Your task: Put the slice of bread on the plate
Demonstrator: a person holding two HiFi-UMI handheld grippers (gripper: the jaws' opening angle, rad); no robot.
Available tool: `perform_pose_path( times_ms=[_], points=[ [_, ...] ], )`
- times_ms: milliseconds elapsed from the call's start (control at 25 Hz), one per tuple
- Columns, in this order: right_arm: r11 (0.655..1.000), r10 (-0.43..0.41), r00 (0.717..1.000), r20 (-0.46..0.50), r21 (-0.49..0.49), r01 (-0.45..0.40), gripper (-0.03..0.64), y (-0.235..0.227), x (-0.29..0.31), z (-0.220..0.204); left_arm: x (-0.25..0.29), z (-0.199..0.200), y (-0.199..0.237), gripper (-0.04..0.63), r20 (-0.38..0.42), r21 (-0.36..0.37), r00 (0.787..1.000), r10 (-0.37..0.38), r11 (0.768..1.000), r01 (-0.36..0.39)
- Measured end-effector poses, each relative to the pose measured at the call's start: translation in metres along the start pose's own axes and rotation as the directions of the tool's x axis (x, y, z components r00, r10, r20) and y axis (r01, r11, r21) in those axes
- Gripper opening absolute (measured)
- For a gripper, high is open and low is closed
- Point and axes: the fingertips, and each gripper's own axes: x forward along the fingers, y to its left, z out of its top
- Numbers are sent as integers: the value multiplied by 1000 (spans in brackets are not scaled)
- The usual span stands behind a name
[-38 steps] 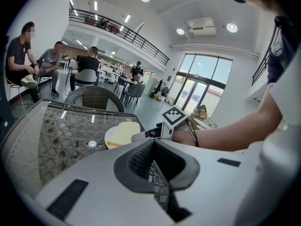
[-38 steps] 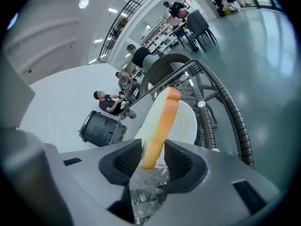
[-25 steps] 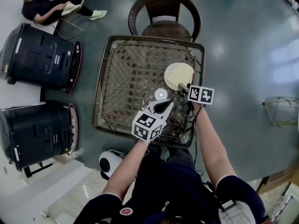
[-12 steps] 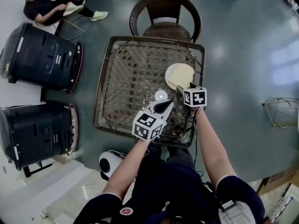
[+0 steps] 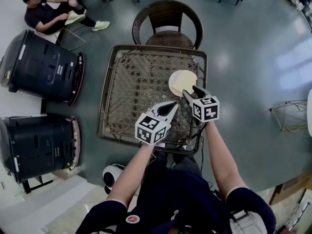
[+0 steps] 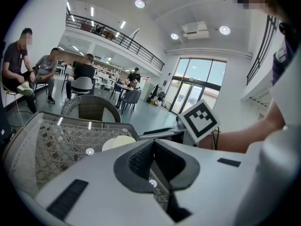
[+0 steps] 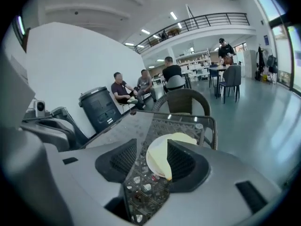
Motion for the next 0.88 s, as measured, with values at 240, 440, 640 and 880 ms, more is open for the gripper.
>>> perform_pose_path(
  times_ms=[240,440,640,880],
  points=[
    [998,37,990,134,-49,-31,109,34,-48,38,-17,21,-20,6,36,46,999,-40,998,39],
    [997,43,973,228,-65,-28,43,55,-85,63,-36,37,-34,6,70,69,996,-58,996,53],
    [997,54,947,316,-62,-36,8,73,-117,79,-54,50,-45,6,110,67,991,-78,995,71],
    [995,89,919,384,-77,-65,8,103,-147,92,-72,67,-60,6,135,113,985,-110,989,95]
  ],
)
